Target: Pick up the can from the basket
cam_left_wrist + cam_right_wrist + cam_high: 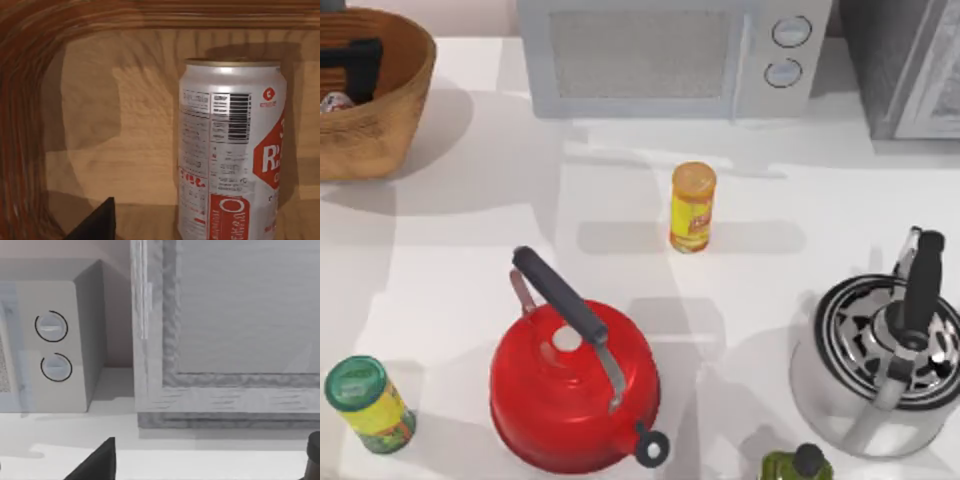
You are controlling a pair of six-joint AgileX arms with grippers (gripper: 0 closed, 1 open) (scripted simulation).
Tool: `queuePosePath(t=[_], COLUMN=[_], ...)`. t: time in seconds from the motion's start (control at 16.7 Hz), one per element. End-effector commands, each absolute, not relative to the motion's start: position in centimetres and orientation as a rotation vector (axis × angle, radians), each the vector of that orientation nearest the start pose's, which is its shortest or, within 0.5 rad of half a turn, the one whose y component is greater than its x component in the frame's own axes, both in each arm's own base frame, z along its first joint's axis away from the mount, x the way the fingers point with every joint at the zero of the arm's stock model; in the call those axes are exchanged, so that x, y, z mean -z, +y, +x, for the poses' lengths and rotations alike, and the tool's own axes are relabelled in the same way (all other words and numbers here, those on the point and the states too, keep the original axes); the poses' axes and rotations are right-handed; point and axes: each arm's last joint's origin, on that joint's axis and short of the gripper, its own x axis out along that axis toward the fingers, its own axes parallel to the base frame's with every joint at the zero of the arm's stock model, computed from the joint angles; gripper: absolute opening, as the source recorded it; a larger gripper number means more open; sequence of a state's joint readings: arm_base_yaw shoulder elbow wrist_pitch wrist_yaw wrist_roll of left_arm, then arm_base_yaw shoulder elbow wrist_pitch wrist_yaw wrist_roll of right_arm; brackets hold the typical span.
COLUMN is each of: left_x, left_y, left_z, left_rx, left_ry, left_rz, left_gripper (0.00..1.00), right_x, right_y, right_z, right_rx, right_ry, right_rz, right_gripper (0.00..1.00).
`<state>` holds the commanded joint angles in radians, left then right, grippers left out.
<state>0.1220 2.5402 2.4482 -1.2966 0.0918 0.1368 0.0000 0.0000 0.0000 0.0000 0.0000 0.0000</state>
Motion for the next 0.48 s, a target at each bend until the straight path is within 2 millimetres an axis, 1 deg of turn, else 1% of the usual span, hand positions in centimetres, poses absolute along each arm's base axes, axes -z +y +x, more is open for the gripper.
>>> queuePosePath(t=[0.24,0.42,0.48], left_x=[-19.07,-19.07,-19.13], left_y=[7.12,7.12,6.81], left_z=[51.14,51.14,51.16], left_rx=[0.052,0.052,0.056], left_ry=[1.367,1.367,1.365], left_rz=[-0.03,-0.03,-0.026], left_gripper=[1.0,1.0,1.0], right_x=[-16.0,-16.0,-16.0], right_y=[-0.12,-0.12,-0.12], right_z=[10.57,10.57,10.57], right_rx=[0.0,0.0,0.0], right_ry=[0.0,0.0,0.0], right_rz=[0.0,0.0,0.0], right_gripper=[1.0,1.0,1.0])
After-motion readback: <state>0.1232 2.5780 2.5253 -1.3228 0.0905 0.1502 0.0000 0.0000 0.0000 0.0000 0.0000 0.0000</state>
